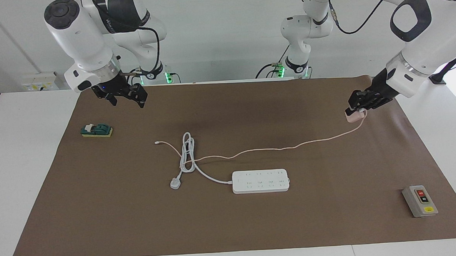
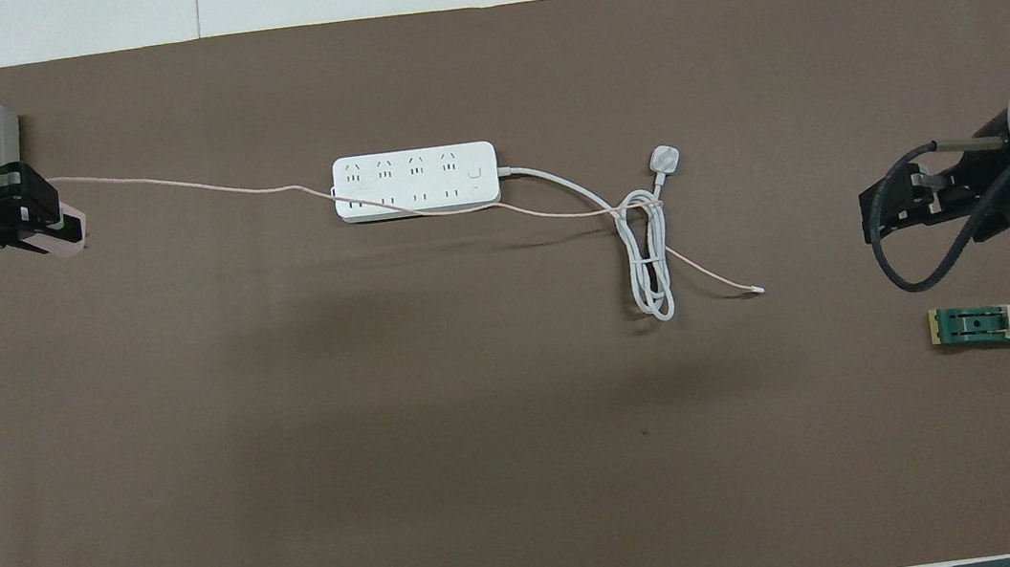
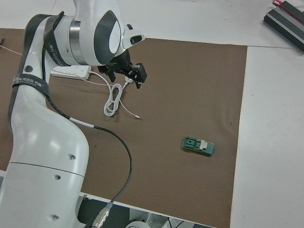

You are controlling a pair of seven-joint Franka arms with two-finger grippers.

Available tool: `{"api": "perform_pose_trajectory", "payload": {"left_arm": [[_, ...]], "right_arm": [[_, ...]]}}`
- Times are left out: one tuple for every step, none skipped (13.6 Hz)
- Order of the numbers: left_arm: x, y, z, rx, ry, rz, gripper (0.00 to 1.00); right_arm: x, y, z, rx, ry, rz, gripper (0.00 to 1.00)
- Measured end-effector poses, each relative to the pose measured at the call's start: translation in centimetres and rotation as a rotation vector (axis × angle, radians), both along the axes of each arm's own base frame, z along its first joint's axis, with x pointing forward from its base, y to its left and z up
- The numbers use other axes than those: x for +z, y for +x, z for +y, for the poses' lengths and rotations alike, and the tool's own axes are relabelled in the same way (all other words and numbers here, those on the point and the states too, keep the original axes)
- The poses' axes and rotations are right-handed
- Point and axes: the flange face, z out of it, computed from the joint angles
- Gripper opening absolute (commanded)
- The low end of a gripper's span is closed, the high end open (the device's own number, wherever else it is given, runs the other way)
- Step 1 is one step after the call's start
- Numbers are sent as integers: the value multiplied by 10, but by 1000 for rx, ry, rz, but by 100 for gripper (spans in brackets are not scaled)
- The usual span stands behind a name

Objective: Plug charger into power strip

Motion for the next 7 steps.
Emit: {"api": "perform_pose_trajectory", "payload": {"left_arm": [[0, 0, 1, -3, 39, -2, 0], [2, 0, 1, 9, 55, -4, 0], [3, 0, -2, 50, 63, 1, 0], [3, -1, -8, 110, 70, 11, 0], [3, -1, -20, 176, 77, 23, 0], [3, -2, -37, 239, 86, 32, 0], [2, -3, -59, 309, 95, 40, 0]], "right_arm": [[0, -2, -4, -5, 0, 11, 100], [0, -2, -5, -7, 0, 15, 100], [0, -3, -5, -6, 0, 14, 100], [0, -3, -3, -4, 0, 14, 100], [0, -3, -2, -1, 0, 14, 100], [1, -3, 0, 3, 0, 14, 100], [1, -3, 3, 8, 0, 13, 100]]}}
